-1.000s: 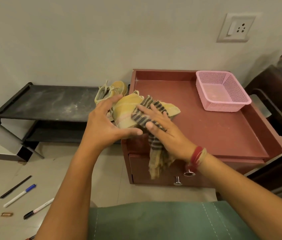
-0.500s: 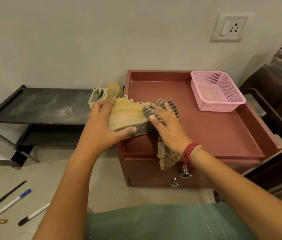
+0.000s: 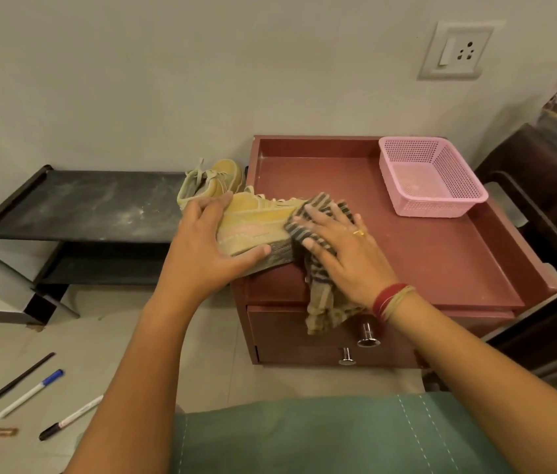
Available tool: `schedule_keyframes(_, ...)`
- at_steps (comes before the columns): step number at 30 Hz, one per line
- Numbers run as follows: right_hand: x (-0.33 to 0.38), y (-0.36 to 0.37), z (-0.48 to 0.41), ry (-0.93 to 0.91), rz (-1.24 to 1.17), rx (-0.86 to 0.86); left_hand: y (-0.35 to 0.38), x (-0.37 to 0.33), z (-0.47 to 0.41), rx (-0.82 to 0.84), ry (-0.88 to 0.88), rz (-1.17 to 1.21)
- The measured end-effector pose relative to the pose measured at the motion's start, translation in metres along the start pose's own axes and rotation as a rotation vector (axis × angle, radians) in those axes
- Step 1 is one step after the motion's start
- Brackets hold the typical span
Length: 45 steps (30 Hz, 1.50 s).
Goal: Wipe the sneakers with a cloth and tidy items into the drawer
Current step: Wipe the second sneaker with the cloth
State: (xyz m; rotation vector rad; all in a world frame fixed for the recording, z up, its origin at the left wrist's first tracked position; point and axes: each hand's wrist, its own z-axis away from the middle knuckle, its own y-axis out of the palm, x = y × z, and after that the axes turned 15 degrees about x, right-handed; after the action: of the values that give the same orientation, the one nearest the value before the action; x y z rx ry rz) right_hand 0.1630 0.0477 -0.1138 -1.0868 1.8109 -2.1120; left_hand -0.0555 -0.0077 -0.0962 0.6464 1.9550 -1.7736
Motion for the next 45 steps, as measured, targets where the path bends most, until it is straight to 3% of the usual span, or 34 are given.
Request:
schedule_keyframes(2, 0.003, 0.0, 0.002, 0.023, 0.0, 0.005, 0.0, 0.0, 0.0, 0.002, -0.009, 0.012)
schedule_keyframes(5, 0.018, 0.013, 0.013, -0.135, -0.088, 0.07, 0.001, -0.001, 0.001, 0.012, 0.007, 0.014)
schedule_keyframes(9, -0.003, 0.002, 0.004, 0.051, 0.024, 0.024, 0.0, -0.003, 0.0, 0.015, 0.009, 0.036)
schedule_keyframes(14, 0.016, 0.013, 0.013, -0.142, -0.147, 0.086, 0.0, -0.002, -0.001, 0.011, 0.034, 0.028)
schedule_keyframes(17, -0.007, 0.003, 0.006, -0.021, -0.051, 0.038, 0.0, -0.002, -0.002, 0.017, 0.021, 0.038)
schedule_keyframes(18, -0.015, -0.002, 0.002, 0.035, -0.14, 0.033, 0.0, -0.002, -0.002, 0.017, 0.018, 0.042)
schedule_keyframes(20, -0.023, -0.012, -0.002, 0.091, -0.559, -0.027, 0.0, -0.002, -0.001, 0.02, 0.025, 0.039)
schedule_keyframes(22, -0.028, -0.027, -0.006, 0.158, -0.892, -0.269, 0.0, -0.003, -0.001, 0.026, 0.032, 0.042)
schedule_keyframes(23, -0.03, -0.036, -0.008, 0.203, -0.946, -0.415, -0.001, -0.003, -0.001, 0.027, 0.036, 0.045)
schedule_keyframes(25, -0.03, -0.045, -0.013, 0.242, -0.857, -0.605, -0.001, -0.004, 0.0, 0.03, 0.054, 0.032)
schedule_keyframes(27, -0.019, -0.041, -0.016, 0.163, -0.727, -0.606, -0.001, -0.005, 0.001, 0.036, 0.076, 0.005)
schedule_keyframes(30, 0.015, -0.013, -0.016, -0.094, -0.616, -0.312, -0.001, -0.005, 0.001, 0.044, 0.08, 0.008)
schedule_keyframes(32, 0.036, 0.01, -0.013, -0.279, -0.377, -0.101, -0.001, -0.003, 0.001, 0.053, 0.084, 0.038)
schedule_keyframes(35, 0.042, 0.026, -0.011, -0.433, -0.06, -0.024, -0.002, -0.001, 0.001, 0.065, 0.11, 0.058)
schedule_keyframes(38, 0.017, 0.027, -0.015, -0.254, 0.032, -0.088, -0.002, -0.001, 0.001, 0.069, 0.1, 0.039)
schedule_keyframes(42, -0.008, 0.015, -0.019, 0.081, -0.115, -0.135, -0.003, -0.003, 0.0, 0.078, 0.065, 0.044)
schedule_keyframes(45, 0.014, 0.022, -0.01, -0.048, -0.017, -0.062, -0.004, -0.002, -0.001, 0.097, 0.064, 0.057)
